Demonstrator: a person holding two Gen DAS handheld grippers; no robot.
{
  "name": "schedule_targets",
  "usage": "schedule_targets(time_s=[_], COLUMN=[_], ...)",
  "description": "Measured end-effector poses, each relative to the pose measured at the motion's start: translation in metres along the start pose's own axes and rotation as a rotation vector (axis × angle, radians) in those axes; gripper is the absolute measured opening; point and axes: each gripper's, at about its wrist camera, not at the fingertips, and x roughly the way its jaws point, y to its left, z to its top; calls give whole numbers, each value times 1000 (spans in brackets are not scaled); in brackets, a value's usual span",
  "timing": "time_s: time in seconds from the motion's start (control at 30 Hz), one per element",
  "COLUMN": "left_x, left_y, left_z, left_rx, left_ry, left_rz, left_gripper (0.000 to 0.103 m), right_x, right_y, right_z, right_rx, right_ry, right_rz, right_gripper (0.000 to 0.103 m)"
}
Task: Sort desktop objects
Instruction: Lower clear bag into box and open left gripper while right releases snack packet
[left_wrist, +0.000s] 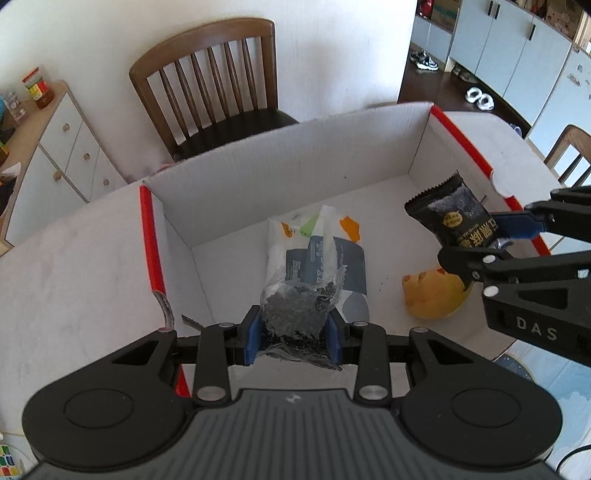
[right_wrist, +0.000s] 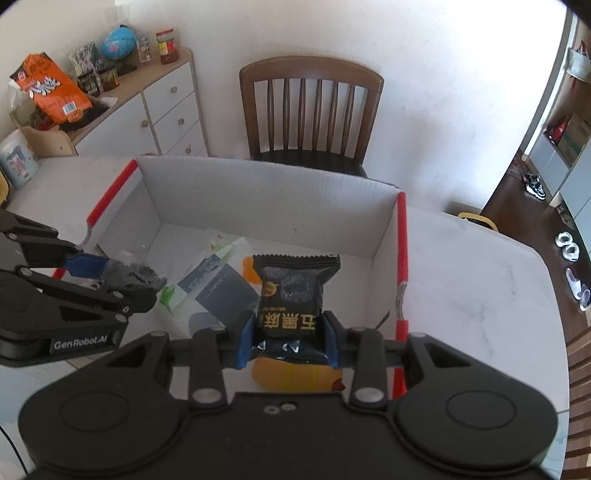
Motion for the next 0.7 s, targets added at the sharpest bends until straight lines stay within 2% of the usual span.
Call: schedule_targets(time_s=[0.17,0.43,0.7], left_x=[12,26,35], left_y=[-6,-5,-11], left_z=[0,-1,-1], left_rx=[49,49,90], left_ry=[42,72,113], left_rz=[7,4,8], left_gripper=[35,35,35], right_x=[12,30,46], right_y=[1,3,5], right_z=[1,5,7], right_rx=[-22,-47,-60], right_ry=[14,48,88], right_rz=[-17,-23,-27], right_gripper=[37,37,37])
